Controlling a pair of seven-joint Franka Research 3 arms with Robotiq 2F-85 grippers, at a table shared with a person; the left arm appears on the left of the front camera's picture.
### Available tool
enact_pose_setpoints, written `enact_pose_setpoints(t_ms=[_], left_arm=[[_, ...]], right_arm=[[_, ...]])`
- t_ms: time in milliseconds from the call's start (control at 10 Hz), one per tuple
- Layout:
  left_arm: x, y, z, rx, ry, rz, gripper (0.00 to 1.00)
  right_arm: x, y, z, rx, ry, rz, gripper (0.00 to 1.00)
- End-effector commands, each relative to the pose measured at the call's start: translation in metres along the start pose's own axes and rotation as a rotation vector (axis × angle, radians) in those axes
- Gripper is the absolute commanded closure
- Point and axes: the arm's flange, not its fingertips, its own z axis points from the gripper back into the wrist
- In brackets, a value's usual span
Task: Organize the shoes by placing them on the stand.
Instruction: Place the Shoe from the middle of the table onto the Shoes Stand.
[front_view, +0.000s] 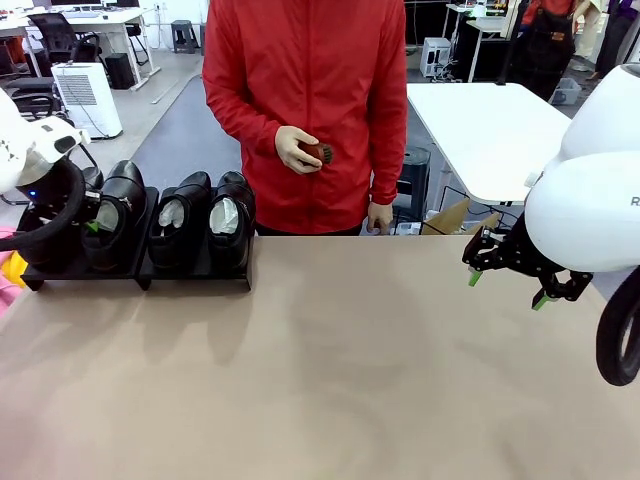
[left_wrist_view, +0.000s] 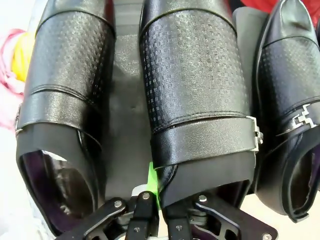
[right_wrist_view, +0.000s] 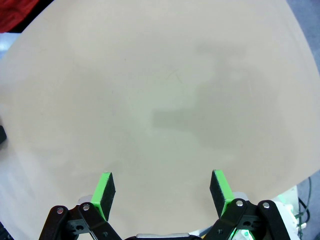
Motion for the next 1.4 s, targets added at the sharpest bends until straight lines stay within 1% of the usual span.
enact_pose_setpoints(t_ms=[0, 300, 500, 600, 800, 1000, 1100, 1200, 1300], left_arm=[[0.007, 0.005, 0.004, -0.023, -0.032, -0.009, 1.00], [0.008, 0.006, 0.000, -0.009, -0.020, 0.001, 1.00], [0.010, 0.008, -0.005, 0.017, -0.014, 0.003, 0.62], [0.010, 0.008, -0.005, 0.032, -0.029, 0.004, 0.43], [0.010, 0.006, -0.004, 0.083, -0.052, -0.013, 0.43], [0.003, -0.002, 0.010, 0.047, -0.070, -0.028, 0.43], [-0.001, -0.007, 0.021, 0.047, -0.058, -0.007, 0.43], [0.010, 0.003, 0.001, 0.053, -0.050, -0.029, 0.43], [0.010, 0.003, 0.001, 0.053, -0.050, -0.029, 0.43]], right_arm=[[0.002, 0.000, 0.001, 0.001, -0.002, 0.013, 0.00], [0.002, 0.000, 0.001, 0.001, -0.002, 0.013, 0.00], [0.002, 0.000, 0.001, 0.001, -0.002, 0.013, 0.00], [0.002, 0.000, 0.001, 0.001, -0.002, 0.013, 0.00], [0.002, 0.000, 0.001, 0.001, -0.002, 0.013, 0.00], [0.002, 0.000, 0.001, 0.001, -0.002, 0.013, 0.00], [0.002, 0.000, 0.001, 0.001, -0.002, 0.013, 0.00], [0.002, 0.000, 0.001, 0.001, -0.002, 0.013, 0.00], [0.002, 0.000, 0.001, 0.001, -0.002, 0.013, 0.00]])
